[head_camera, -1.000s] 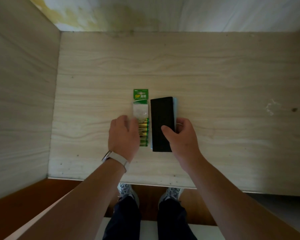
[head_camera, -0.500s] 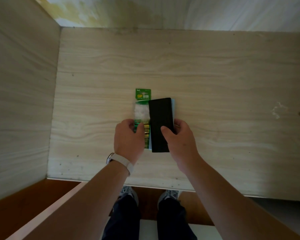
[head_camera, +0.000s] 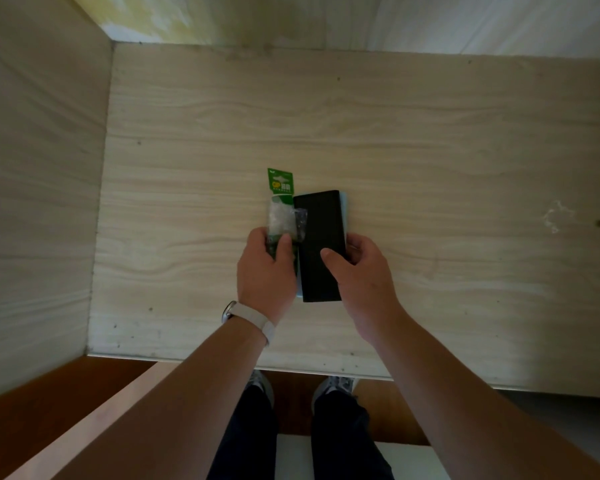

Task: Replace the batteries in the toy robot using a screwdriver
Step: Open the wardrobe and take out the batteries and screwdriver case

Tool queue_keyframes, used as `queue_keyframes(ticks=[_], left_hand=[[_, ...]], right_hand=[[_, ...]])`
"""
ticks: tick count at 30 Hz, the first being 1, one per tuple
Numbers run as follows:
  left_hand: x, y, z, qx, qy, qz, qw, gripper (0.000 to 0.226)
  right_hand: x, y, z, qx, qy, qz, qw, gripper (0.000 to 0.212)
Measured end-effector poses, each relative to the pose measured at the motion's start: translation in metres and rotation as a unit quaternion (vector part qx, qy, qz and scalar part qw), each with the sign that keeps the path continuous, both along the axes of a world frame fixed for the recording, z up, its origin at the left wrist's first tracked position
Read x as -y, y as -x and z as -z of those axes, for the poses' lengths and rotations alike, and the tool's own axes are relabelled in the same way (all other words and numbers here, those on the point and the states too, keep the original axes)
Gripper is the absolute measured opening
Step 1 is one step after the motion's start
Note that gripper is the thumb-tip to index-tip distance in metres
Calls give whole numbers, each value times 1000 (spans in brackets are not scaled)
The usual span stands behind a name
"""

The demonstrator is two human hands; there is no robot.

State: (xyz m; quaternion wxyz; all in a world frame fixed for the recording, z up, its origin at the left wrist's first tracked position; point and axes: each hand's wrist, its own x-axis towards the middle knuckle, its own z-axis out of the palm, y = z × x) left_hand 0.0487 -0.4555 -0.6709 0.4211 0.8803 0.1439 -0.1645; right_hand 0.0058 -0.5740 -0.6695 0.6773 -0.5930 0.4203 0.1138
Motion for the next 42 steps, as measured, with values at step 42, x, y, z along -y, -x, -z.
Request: queue_keyframes(ticks=[42], left_hand=[[-142, 36, -328, 5, 259, -42, 965, 20]], right_hand=[[-114, 64, -347, 139, 47, 53, 988, 30]])
